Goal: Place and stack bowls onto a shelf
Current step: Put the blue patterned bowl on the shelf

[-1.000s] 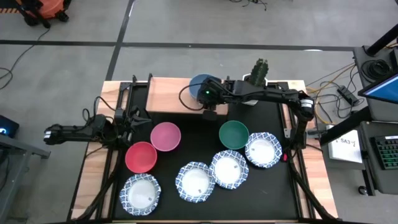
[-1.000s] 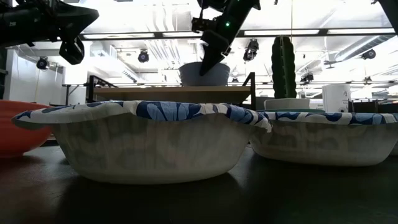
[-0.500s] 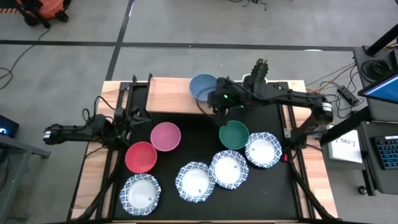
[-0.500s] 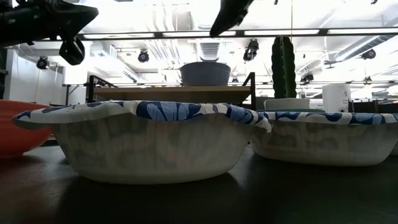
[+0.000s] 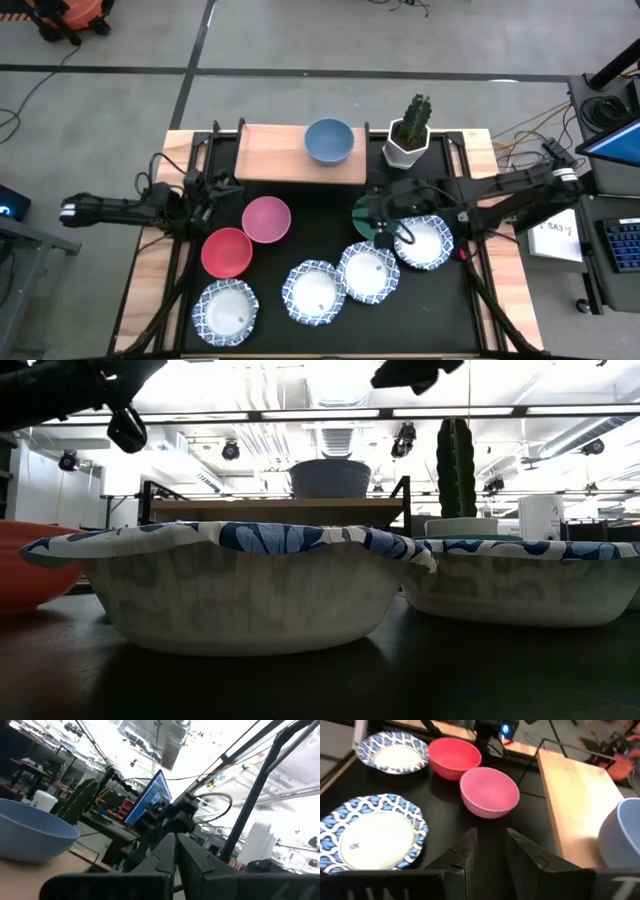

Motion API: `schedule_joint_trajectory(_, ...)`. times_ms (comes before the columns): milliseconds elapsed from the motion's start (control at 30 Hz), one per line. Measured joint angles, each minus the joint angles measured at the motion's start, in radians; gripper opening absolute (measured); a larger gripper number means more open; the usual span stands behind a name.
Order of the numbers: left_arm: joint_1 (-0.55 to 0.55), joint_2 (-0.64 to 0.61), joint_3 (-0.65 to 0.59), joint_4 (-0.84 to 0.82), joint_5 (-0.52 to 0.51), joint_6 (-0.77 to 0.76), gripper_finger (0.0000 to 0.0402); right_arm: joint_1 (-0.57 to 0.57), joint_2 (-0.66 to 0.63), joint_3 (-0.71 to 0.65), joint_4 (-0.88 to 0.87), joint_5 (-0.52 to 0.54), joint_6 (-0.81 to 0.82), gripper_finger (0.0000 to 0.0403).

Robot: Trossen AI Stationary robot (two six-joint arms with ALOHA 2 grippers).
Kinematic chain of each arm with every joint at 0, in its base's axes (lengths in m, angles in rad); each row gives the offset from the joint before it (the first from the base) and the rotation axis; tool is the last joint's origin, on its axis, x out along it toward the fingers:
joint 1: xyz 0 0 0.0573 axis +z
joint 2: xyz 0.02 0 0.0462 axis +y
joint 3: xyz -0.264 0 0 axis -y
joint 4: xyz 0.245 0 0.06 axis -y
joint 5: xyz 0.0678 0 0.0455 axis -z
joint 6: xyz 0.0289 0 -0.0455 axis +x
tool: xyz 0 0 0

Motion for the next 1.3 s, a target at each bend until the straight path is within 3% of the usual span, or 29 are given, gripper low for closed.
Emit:
schedule_joint_trajectory(433, -0.083, 0.321, 0.001, 0.406, 0.000, -0.034, 0.0000, 0.006, -0.231, -0.347, 0.332, 0.000, -0.002, 0.0071)
schedule_joint_trajectory(700, -0.146, 0.503, 0.174, 0.354, 0.000, 0.013, 0.0000, 0.006, -0.313, -0.431, 0.386, 0.000, 0.000, 0.0072)
schedule_joint_trajectory(800, -0.174, 0.547, 0.268, 0.224, 0.001, 0.021, 0.0000, 0.006, -0.337, -0.451, 0.389, 0.000, 0.003, 0.0072)
schedule_joint_trajectory(933, -0.207, 0.582, 0.412, -0.086, -0.008, 0.015, 0.0000, 0.006, -0.362, -0.471, 0.389, 0.000, 0.015, 0.0073)
schedule_joint_trajectory(1033, -0.239, 0.611, 0.521, -0.339, -0.084, -0.026, 0.0000, 0.006, -0.373, -0.480, 0.389, 0.000, 0.014, 0.0073)
schedule_joint_trajectory(1300, -0.349, 0.715, 0.784, -1.019, -0.226, -0.308, 0.0000, 0.006, -0.372, -0.484, 0.388, 0.000, 0.012, 0.0073)
